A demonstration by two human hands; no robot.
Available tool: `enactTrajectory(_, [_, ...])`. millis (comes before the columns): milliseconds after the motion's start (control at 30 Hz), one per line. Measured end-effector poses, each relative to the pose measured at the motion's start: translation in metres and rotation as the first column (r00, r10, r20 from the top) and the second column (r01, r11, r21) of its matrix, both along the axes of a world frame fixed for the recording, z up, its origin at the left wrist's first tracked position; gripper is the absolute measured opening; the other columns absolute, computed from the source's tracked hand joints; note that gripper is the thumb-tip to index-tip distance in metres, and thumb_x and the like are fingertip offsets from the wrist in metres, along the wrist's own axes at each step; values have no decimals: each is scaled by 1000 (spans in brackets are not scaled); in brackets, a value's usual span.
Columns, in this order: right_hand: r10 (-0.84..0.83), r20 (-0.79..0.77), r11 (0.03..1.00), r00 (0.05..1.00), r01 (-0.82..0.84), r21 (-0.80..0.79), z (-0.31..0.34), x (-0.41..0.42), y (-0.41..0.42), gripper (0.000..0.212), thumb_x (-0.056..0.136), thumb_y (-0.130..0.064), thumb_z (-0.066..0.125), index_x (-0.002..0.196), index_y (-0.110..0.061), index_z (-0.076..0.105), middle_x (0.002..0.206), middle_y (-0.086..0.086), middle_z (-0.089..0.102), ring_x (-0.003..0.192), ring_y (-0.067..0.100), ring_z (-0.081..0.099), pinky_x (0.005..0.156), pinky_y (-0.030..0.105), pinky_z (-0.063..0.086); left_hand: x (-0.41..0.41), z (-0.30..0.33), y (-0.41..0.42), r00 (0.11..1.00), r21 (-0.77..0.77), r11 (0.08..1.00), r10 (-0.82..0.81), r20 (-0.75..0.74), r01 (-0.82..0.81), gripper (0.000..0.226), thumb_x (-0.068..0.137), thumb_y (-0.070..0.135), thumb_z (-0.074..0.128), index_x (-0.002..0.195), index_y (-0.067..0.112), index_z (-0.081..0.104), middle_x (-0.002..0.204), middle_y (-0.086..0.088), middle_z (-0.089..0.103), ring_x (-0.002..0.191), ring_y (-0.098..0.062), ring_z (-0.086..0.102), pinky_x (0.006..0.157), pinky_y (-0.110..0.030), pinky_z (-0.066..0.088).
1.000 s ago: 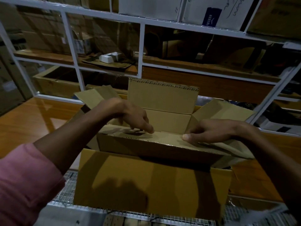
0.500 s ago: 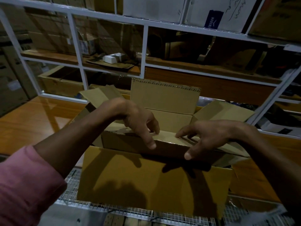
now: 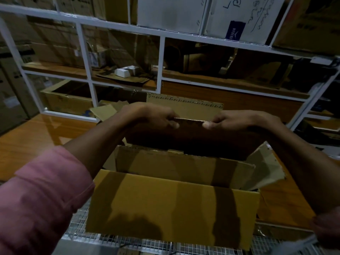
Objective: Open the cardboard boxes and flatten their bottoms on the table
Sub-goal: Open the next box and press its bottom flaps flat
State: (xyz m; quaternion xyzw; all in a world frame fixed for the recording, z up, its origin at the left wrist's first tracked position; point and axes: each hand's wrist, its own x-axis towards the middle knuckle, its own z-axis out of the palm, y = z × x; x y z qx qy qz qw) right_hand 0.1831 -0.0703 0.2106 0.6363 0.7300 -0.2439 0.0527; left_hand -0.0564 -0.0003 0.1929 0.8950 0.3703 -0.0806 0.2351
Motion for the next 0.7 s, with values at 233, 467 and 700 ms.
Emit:
enactTrajectory(233, [-44, -29, 999, 999, 44, 18, -1, 0, 11, 34, 105, -43, 38, 91, -25, 63, 78, -9, 61, 51, -9, 58, 50, 9, 41, 4, -3, 13, 1000, 19, 1000, -8, 11, 8, 21, 108, 26, 43, 126, 25, 52, 104, 9, 56, 93, -6, 54, 73, -22, 41])
enactTrajectory(467, [-125, -71, 991, 990, 122, -55, 3, 4, 18, 40, 105, -42, 39, 118, -14, 65, 98, -2, 68, 79, 3, 65, 64, 17, 47, 9, -2, 19, 1000, 4, 1000, 22, 7, -22, 18, 107, 30, 43, 121, 26, 54, 109, 2, 59, 97, -16, 58, 77, -27, 47])
enactTrajectory(700, [-67, -86, 997, 994, 62, -55, -4, 10, 22, 42, 102, -48, 40, 91, -18, 68, 62, -10, 66, 51, 2, 58, 51, 15, 43, 9, -5, 19, 999, -22, 1000, 22, 25, -21, 32, 108, 24, 42, 139, 18, 49, 102, 11, 53, 90, -4, 52, 71, -20, 39])
